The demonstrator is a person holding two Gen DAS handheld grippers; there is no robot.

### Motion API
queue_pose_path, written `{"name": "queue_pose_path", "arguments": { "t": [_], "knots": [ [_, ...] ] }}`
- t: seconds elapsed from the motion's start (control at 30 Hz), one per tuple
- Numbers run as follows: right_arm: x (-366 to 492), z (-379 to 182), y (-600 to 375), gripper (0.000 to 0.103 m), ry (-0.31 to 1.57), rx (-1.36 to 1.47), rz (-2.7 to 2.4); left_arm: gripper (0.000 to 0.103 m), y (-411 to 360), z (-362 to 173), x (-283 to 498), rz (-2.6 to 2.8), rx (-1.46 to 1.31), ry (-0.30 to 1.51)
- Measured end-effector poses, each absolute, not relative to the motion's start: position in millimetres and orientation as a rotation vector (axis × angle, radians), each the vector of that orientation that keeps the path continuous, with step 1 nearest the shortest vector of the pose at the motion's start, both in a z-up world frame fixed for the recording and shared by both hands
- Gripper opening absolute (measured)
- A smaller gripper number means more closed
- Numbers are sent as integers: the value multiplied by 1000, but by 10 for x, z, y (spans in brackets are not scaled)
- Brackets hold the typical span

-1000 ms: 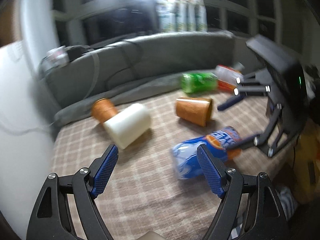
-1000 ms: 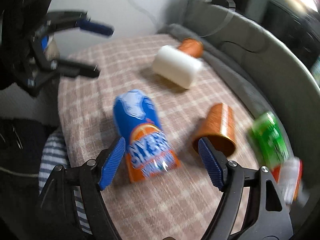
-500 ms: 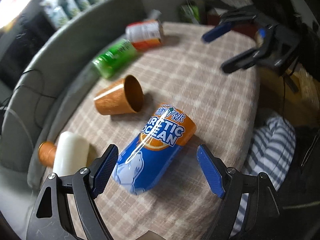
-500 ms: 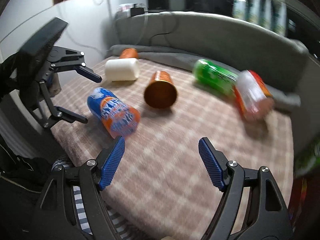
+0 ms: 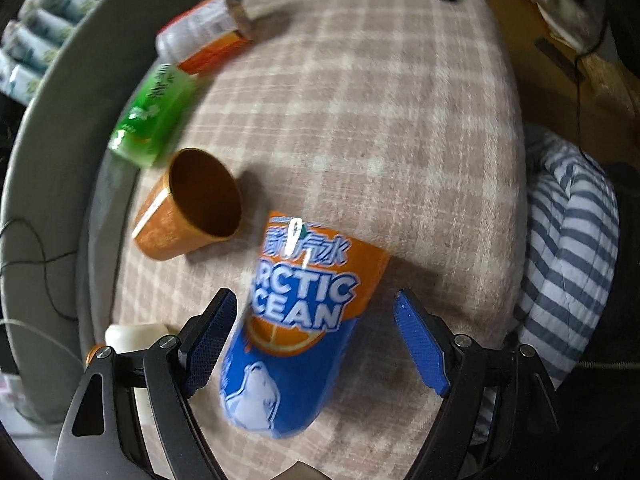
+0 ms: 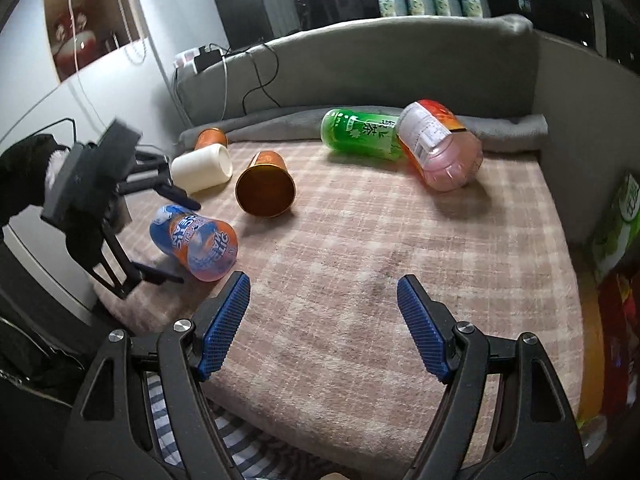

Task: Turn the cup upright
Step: 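Grasp the can with the left gripper while the right gripper releases it, then rotate the held can upright with the left gripper and lower it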

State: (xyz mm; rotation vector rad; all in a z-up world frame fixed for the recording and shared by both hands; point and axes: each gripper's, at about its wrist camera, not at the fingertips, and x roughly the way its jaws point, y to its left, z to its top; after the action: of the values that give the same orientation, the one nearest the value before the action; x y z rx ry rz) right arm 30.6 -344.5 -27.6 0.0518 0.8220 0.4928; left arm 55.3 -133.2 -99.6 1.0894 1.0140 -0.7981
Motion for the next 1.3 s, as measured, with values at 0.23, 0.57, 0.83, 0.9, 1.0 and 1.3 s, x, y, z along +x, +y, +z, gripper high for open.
{"name": "queue_pose_path", "arguments": {
  "t": [0.23,0.57,0.83,0.9,1.0,1.3],
  "knots": [
    [306,-305,-3497,79,831,73,468,81,-1394,-1102,597,-784,1132,1001],
    [302,-323,-3528,79,837,79,445,66,-1401,-1098,669,-780,1070,958],
    [318,-337,-3483,79,844,81,448,65,-1174,-912,905,-724,877,921],
    [319,-329,-3461,79,841,79,452,65,-1104,-857,938,-715,828,907],
    [314,-314,-3420,79,839,70,457,65,-1016,-797,947,-688,735,878],
    [323,-281,-3288,79,835,39,466,65,-600,-624,919,-619,438,803]
  ]
}}
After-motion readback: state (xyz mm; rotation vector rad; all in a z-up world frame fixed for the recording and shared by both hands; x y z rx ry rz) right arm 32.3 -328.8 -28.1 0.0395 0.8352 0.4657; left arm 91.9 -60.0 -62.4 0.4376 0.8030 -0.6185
